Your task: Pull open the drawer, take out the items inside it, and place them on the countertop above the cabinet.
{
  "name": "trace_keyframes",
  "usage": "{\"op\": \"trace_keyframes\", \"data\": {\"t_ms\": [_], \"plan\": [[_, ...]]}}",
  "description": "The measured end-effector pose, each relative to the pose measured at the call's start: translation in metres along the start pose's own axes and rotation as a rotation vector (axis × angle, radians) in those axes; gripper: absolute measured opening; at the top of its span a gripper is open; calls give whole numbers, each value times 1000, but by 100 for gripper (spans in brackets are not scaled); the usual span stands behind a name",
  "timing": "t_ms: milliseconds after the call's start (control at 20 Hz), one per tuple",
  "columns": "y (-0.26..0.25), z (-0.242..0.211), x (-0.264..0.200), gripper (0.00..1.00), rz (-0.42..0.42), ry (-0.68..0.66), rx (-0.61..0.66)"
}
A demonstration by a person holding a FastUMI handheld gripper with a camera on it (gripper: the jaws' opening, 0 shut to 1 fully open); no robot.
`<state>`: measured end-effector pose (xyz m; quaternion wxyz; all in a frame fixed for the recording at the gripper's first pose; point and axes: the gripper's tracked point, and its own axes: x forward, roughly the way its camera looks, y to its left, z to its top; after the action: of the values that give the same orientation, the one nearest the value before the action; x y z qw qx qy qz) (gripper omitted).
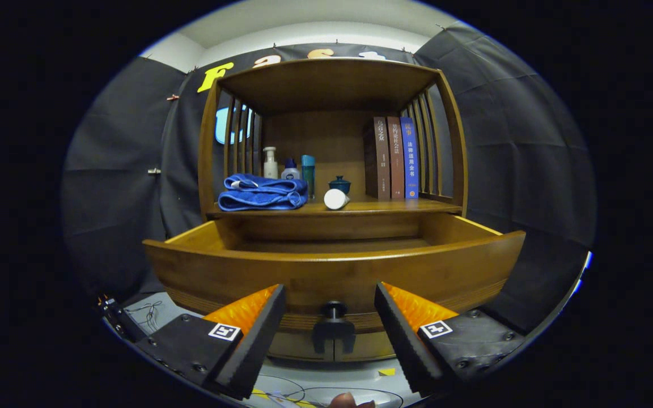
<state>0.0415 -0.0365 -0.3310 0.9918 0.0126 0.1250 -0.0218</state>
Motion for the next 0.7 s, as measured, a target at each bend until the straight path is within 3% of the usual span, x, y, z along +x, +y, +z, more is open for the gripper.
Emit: {"op": "trace_keyframes", "data": {"t_ms": [700], "plan": [[-4,2,18,100,-38,0,-1]]}}
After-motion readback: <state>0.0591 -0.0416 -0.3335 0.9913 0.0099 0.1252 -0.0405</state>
